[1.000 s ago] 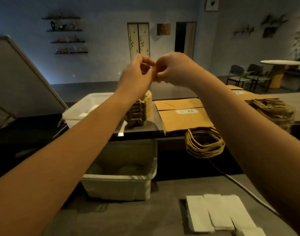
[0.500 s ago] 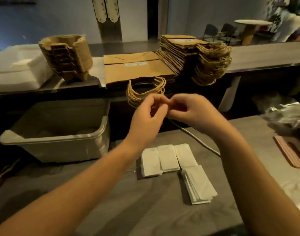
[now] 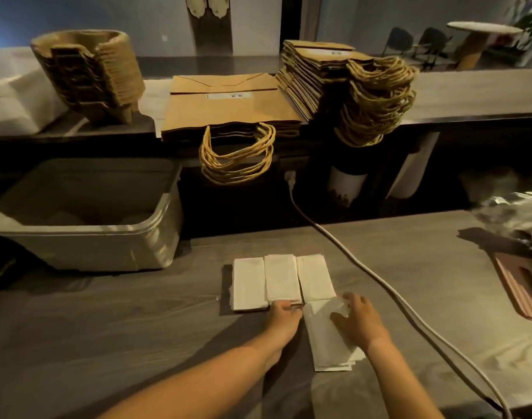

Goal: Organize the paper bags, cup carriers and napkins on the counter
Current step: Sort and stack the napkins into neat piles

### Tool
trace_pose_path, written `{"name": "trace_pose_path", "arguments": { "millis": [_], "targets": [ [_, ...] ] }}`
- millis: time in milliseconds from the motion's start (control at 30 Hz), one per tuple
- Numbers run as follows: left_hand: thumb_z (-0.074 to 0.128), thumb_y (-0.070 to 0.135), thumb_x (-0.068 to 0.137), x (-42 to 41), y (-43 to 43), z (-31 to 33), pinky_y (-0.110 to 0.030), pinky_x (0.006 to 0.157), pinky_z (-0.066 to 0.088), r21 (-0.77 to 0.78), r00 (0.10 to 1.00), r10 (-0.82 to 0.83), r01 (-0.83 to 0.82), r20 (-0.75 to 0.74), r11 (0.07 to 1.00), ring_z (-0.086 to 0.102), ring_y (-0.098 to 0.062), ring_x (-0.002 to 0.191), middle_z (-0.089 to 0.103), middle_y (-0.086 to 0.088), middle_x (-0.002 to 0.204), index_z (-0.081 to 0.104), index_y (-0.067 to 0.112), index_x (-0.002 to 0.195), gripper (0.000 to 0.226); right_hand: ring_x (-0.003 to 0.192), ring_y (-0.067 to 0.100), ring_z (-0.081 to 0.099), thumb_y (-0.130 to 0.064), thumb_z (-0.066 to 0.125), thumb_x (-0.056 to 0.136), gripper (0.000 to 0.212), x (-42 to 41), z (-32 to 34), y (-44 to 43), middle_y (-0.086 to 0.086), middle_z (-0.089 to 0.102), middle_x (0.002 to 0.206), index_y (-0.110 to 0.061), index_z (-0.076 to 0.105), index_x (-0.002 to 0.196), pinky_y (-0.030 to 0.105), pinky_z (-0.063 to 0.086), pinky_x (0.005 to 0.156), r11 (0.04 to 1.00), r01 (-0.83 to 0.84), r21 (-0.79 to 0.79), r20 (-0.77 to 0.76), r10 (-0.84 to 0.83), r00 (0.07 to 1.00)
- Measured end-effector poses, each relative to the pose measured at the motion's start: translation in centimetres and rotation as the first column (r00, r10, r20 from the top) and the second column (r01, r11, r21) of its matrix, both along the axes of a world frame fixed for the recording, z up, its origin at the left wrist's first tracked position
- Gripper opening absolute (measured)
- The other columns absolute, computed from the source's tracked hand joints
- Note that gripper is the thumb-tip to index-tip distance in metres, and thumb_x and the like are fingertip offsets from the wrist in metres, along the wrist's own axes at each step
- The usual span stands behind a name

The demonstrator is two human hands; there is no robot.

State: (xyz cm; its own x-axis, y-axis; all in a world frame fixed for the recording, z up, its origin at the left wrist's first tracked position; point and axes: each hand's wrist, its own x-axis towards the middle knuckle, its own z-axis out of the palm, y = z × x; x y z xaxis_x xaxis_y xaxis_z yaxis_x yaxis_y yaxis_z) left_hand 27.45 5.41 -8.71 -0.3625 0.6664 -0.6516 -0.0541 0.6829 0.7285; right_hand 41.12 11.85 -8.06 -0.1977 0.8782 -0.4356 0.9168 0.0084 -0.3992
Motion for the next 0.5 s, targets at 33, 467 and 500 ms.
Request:
{"name": "trace_pose_path", "arguments": {
  "millis": [33, 467, 500],
  "targets": [
    [0.055, 0.022, 0.088, 0.1, 0.3, -0.2, -0.043, 0.096, 0.044, -0.017, 1.000, 0.004, -0.004, 0.025, 1.000, 0.057, -0.028, 0.102, 0.059, -0.016, 0.111, 0.049, 0.009, 0.115, 0.031, 0.125, 0.029, 0.043, -0.035, 0.054, 0.092, 0.052, 0.0, -0.3, 0.0, 0.011, 0.040, 0.138, -0.015, 0.037, 0.137, 0.036, 0.039, 0.102, 0.999, -0.015, -0.032, 0.035, 0.017, 0.999],
    [0.051, 0.011, 0.091, 2.4, 1.4, -0.3, -0.024, 0.083, 0.047, -0.029, 0.995, 0.023, -0.020, 0.098, 0.999, 0.059, -0.022, 0.107, 0.063, -0.010, 0.116, 0.057, 0.011, 0.110, 0.020, 0.118, 0.028, 0.053, -0.025, 0.047, 0.095, 0.037, -2.5, -0.6, -0.8, 0.013, 0.057, 0.128, -0.010, 0.046, 0.129, 0.024, 0.039, 0.084, 0.974, -0.041, -0.224, -0.084, 0.023, 0.996],
    [0.052, 0.012, 0.091, 2.3, 1.4, -0.5, -0.024, 0.083, 0.047, -0.030, 0.997, 0.018, -0.016, 0.080, 0.999, 0.059, -0.023, 0.108, 0.062, -0.011, 0.117, 0.055, 0.008, 0.115, 0.024, 0.118, 0.027, 0.053, -0.023, 0.045, 0.097, 0.034, -2.6, -0.5, -1.1, 0.013, 0.057, 0.127, -0.009, 0.048, 0.128, 0.024, 0.038, 0.081, 0.971, -0.055, -0.232, -0.099, 0.033, 0.995]
  ]
}}
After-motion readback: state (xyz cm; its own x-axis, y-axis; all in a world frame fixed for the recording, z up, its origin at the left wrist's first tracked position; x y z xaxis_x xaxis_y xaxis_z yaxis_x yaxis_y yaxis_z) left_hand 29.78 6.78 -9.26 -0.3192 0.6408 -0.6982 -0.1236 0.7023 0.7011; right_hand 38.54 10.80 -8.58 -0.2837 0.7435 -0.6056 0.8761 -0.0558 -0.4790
